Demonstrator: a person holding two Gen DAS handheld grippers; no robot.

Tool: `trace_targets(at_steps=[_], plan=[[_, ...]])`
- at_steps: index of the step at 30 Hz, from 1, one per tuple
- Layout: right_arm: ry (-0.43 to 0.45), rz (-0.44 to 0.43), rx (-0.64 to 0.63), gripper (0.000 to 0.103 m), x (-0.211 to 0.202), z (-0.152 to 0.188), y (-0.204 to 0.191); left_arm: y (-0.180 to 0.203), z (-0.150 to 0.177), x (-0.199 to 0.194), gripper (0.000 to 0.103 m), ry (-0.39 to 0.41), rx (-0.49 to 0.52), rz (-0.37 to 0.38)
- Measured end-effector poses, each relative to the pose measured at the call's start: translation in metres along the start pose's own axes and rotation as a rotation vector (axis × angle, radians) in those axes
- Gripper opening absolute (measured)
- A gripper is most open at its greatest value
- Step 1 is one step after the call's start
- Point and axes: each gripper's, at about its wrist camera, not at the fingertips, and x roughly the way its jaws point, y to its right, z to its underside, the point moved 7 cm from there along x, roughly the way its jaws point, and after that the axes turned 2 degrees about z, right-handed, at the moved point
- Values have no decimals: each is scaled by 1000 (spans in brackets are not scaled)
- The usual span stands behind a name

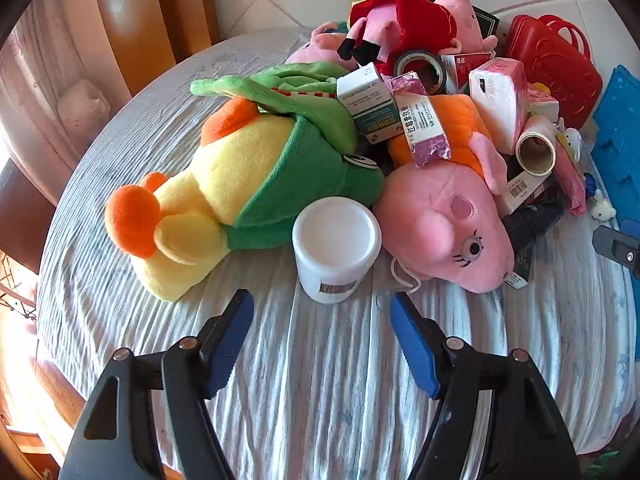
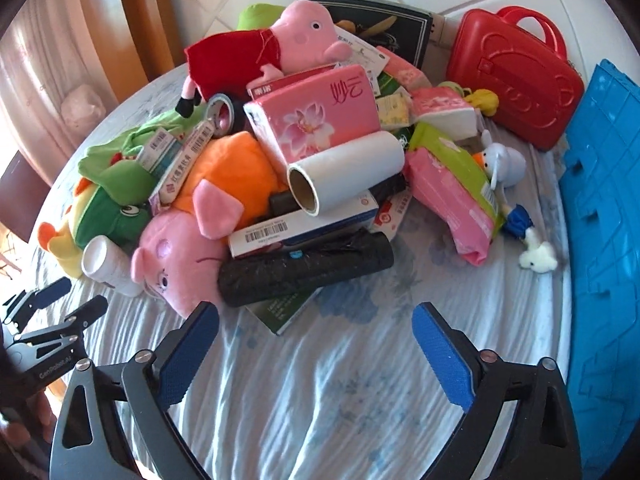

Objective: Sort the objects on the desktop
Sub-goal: 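Move both tools back over the pile of items on the table, then grasp the white cup with the left tool while the right tool grasps the pink pig plush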

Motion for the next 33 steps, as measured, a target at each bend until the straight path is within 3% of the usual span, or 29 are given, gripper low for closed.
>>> trace_targets(at_steps=[5,10,20,24,26,33], plan=[[-27,-20,9,93,11,0,-8,1,-16,20,70,8,14,-13],[-18,-72,-44,93,16,-10,-44,-1,-18,35,46,-29,13,13],[-58,-159,-67,94,50,-30,-103,-16,-22,32,46,-3,59,-9],[-85,-157,-53,97,67,-37,-116,-19,-29,34,46,5,67,12],[-94,-147,-47,103,75,-39,-122,-22,-32,37,46,4,70,23],[-72,-16,-87,103,92,-54,-136,-27,-38,41,46,-4,78,61]])
